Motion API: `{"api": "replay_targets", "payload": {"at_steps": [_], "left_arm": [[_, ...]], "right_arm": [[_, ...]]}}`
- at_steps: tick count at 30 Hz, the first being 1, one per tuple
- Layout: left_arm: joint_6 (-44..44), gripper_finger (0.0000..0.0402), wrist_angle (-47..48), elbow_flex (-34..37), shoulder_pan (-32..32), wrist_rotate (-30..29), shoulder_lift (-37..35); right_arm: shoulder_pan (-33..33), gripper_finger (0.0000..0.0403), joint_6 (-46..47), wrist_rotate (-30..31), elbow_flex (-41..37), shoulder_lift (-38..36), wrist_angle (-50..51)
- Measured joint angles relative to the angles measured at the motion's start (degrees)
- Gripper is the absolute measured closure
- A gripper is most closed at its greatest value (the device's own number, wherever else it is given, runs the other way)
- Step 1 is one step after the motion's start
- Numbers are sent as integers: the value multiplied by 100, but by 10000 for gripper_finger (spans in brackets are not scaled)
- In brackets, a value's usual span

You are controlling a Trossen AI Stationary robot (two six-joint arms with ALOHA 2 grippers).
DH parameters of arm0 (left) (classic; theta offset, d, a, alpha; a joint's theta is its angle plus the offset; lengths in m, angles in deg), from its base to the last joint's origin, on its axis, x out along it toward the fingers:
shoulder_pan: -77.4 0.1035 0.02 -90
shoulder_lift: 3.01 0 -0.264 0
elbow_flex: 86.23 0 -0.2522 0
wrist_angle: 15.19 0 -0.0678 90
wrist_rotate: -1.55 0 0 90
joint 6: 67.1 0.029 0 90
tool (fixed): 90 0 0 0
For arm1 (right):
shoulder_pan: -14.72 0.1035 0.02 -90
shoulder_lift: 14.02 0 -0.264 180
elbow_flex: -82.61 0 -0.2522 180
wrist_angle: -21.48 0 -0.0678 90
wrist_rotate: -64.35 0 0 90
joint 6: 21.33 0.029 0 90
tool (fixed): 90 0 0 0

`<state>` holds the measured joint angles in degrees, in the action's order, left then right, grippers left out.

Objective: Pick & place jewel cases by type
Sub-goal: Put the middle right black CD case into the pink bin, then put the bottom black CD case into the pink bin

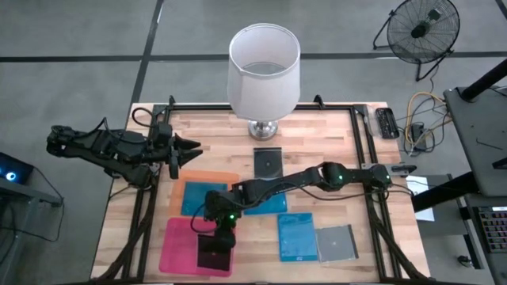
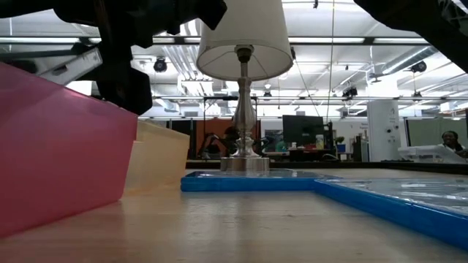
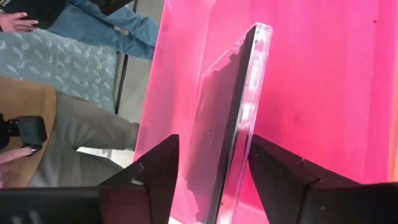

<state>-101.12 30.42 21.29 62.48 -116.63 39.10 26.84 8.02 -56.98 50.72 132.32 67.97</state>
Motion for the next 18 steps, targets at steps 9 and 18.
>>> {"api": "replay_targets", "payload": {"at_steps": [9, 18], "left_arm": [[15, 264, -30, 0, 0, 2, 0], [92, 264, -27, 0, 0, 2, 0]], "right_arm": [[-58, 138, -151, -2, 2, 0, 4], [-188, 69, -218, -7, 4, -1, 130]]}}
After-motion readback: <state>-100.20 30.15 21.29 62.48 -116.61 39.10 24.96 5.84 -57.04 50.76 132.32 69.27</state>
